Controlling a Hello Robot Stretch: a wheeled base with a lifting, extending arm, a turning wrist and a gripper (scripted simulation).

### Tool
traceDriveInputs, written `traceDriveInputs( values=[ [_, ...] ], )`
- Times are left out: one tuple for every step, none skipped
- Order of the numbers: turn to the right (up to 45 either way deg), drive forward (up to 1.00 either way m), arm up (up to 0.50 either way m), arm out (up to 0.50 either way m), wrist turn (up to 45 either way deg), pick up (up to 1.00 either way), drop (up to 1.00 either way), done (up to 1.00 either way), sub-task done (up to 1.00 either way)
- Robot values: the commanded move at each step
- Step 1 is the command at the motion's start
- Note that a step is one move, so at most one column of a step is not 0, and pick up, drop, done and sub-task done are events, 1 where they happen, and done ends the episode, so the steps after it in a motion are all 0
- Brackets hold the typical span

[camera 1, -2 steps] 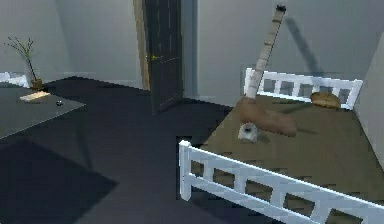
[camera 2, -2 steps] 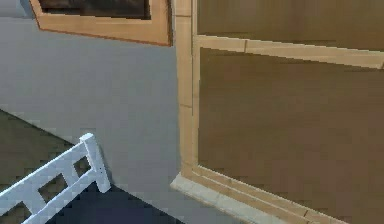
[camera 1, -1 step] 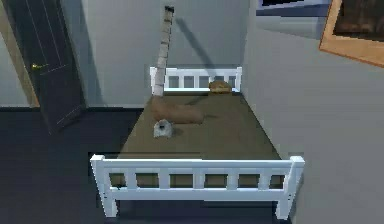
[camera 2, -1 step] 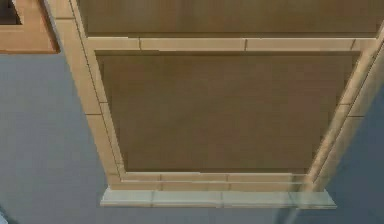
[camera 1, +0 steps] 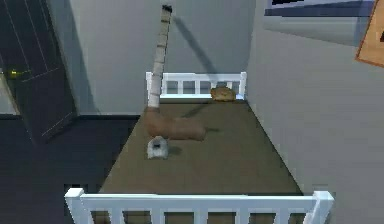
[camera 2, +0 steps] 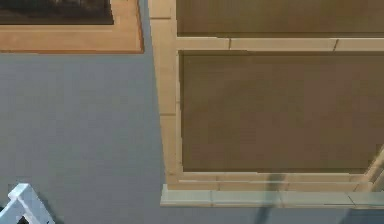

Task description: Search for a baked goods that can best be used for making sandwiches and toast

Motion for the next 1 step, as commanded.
traceDriveInputs(
  values=[
    [-45.0,0.00,0.00,0.00,0.0,0.00,0.00,0.00,0.00]
  ],
)
